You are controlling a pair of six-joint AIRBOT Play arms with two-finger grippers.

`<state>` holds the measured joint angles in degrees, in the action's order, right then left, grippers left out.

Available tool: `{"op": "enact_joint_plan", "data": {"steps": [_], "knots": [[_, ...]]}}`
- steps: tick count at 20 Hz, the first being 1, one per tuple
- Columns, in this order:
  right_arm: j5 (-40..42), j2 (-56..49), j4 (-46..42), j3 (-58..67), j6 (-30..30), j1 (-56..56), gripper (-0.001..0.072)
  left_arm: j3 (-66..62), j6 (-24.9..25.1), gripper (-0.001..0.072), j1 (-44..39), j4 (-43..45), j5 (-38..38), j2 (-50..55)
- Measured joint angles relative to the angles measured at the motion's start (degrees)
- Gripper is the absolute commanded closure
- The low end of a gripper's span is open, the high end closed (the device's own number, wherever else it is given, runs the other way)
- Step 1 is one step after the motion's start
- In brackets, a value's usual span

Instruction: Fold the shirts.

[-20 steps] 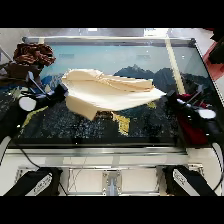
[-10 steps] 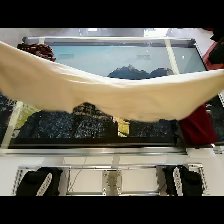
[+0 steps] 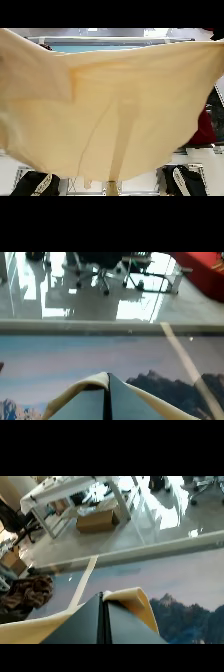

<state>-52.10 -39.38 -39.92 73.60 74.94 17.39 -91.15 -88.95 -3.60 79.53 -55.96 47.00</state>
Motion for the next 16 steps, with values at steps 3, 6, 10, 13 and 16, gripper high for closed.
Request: {"op": "enact_joint_plan", "data": {"steps": [3, 6, 10, 13, 16], "knots": [[2.38, -12.68, 0.28, -3.43, -4.61, -6.05, 0.0681, 3.91, -0.11, 0.0701, 0.0, 1.16, 1.42, 10.69], [10.34, -26.01, -2.84, -6.36, -6.88, -13.03, 0.0681, 8.35, -1.2, 0.0701, 0.0, 2.54, 7.32, 22.43], [24.04, -38.51, -4.55, -7.48, -8.33, -17.33, 0.0681, 10.6, -3.1, 0.0701, 0.0, 5.62, 18.49, 35.34], [29.31, -42.01, -6.08, -5.75, -9.57, -17.49, 0.0681, 10.43, -4.11, 0.0701, 0.0, 7.06, 26.12, 39.17], [28.09, -43.34, -7.1, -2.29, -10.1, -16.74, 0.0681, 8.74, -4.57, 0.0701, 0.0, 7.93, 24.7, 40.57]]}}
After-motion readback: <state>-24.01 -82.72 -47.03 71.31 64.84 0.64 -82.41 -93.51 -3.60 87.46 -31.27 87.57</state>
